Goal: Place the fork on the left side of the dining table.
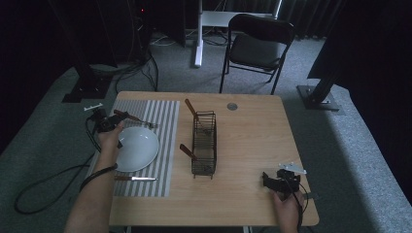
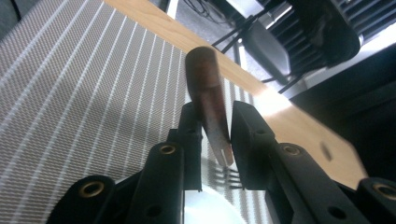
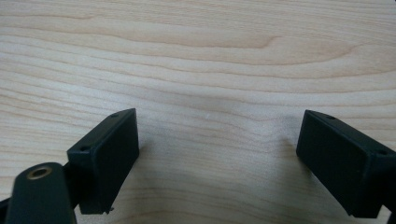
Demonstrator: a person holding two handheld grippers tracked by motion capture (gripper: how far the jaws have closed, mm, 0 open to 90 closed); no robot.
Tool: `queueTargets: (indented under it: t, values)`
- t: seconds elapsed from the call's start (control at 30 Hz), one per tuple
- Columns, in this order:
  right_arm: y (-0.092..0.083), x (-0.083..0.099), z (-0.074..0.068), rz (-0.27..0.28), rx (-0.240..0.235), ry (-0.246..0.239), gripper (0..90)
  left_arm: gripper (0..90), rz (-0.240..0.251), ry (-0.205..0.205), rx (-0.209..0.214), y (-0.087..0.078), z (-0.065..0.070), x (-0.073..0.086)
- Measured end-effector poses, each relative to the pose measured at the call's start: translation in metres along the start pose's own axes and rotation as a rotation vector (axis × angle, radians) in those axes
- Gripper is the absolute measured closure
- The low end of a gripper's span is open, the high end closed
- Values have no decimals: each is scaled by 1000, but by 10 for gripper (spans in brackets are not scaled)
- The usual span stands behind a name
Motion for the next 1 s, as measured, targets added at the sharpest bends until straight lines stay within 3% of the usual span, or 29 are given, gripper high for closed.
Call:
queueTargets:
  t: [0.17, 0.2, 0.3, 0.4, 0.47, 0.5, 0.6, 0.77, 0.8, 1.0]
  values:
    - [0, 0, 0, 0, 0, 0, 126, 769, 26, -56, 28, 2, -2, 4]
    - [0, 0, 0, 0, 0, 0, 126, 770, 19, -54, 19, 4, -3, 5]
    - [0, 0, 0, 0, 0, 0, 126, 727, 13, -5, -23, 7, -5, 8]
    - [0, 0, 0, 0, 0, 0, 126, 612, -9, 41, -88, 13, -10, 10]
    - [0, 0, 0, 0, 0, 0, 126, 576, -53, 48, -158, 20, -11, 11]
    - [0, 0, 0, 0, 0, 0, 127, 495, -69, 47, -170, 24, -12, 11]
    - [0, 0, 0, 0, 0, 0, 126, 455, -83, 85, -201, 27, -15, 13]
    - [0, 0, 0, 0, 0, 0, 126, 448, -95, 83, -209, 31, -18, 13]
    - [0, 0, 0, 0, 0, 0, 127, 412, -98, 81, -211, 32, -19, 13]
    - [0, 0, 0, 0, 0, 1, 127, 390, -101, 102, -259, 36, -25, 15]
Point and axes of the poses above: each handheld gripper's, and its own axes: y roughly forward along the jaws, x roughly out of its underside, z roughly to its right, the point moved 4 cm from there along y, roughly forward along the jaws, and after that the axes turned 15 degrees about -x, right-handed, at the moved point
